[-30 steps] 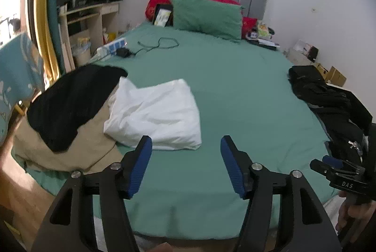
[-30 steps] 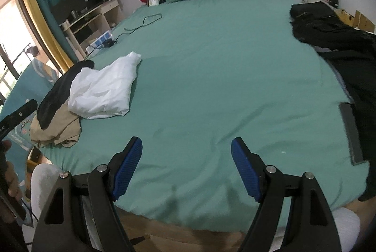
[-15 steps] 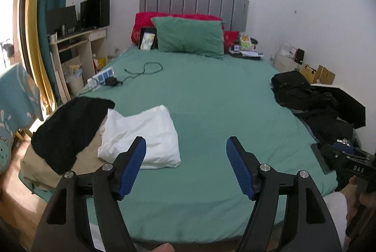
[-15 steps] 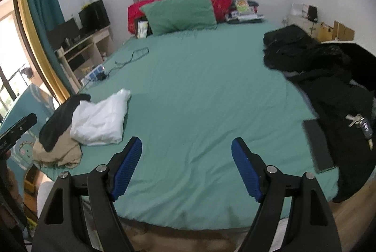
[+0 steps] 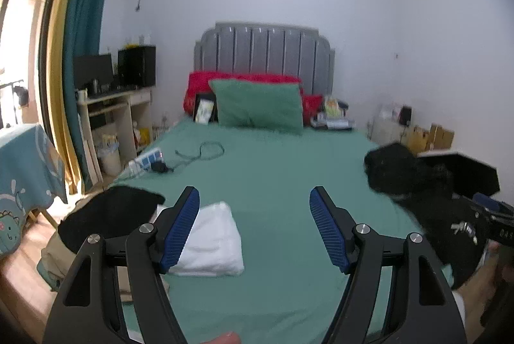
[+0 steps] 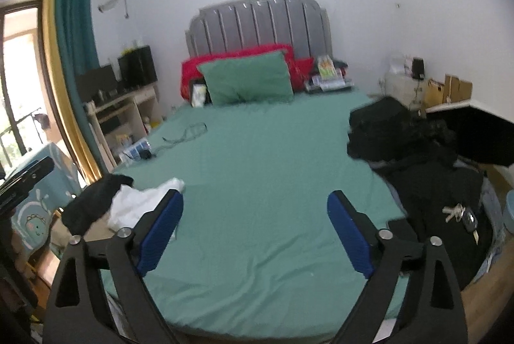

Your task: Fold large clothes

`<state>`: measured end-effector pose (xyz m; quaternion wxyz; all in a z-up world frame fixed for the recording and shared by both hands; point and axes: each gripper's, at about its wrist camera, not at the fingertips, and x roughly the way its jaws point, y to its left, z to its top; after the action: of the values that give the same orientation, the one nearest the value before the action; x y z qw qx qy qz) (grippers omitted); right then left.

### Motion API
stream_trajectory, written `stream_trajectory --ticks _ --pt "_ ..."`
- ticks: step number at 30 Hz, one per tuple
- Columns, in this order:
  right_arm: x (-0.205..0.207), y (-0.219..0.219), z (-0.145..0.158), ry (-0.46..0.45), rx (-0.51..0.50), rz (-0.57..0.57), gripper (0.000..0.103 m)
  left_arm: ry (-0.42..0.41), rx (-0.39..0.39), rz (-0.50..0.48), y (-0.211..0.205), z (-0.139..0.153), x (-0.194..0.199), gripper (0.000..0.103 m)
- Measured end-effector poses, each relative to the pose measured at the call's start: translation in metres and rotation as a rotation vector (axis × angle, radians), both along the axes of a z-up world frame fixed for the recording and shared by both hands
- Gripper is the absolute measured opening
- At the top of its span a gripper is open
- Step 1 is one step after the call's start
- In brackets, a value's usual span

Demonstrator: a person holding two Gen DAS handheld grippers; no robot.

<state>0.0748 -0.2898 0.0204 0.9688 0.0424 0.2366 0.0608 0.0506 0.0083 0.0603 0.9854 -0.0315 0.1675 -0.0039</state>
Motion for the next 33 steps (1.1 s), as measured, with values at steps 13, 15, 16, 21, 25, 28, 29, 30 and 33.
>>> stream_trajectory --ticks 13,15,16,21,25,28,29,30,33 --pt "-0.019 0.042 0.021 -0.169 -0.068 0.088 0.100 -0.095 0.063 0.004 0.006 0.002 -0.017 0.074" --pt "-0.018 0.049 0.018 -0.172 -0.069 0.102 0.100 -0.071 0.063 0.005 0.008 -0.003 -0.013 0.074" --pt "-0.017 0.052 0.017 -0.174 -0.069 0.111 0.100 -0.067 0.059 0.008 0.008 -0.005 -0.012 0.074" --pt "-0.014 0.066 0.009 -0.183 -0.064 0.122 0.100 -0.069 0.021 0.030 0.021 -0.013 -0.010 0.074" --pt "-0.005 0.076 -0.002 -0.148 -0.092 0.133 0.101 -0.059 0.008 0.035 0.028 -0.020 -0.008 0.074" --pt "0.001 0.078 -0.010 -0.119 -0.095 0.132 0.101 -0.045 -0.006 0.034 0.033 -0.026 -0.006 0.074" --pt "0.003 0.078 -0.012 -0.109 -0.092 0.128 0.101 -0.043 -0.010 0.035 0.035 -0.027 -0.005 0.074" --pt "0.005 0.078 -0.014 -0.100 -0.089 0.124 0.101 -0.041 -0.013 0.033 0.037 -0.027 -0.004 0.074" --pt "0.008 0.079 -0.020 -0.081 -0.094 0.121 0.101 -0.036 -0.016 0.027 0.038 -0.029 0.000 0.074"
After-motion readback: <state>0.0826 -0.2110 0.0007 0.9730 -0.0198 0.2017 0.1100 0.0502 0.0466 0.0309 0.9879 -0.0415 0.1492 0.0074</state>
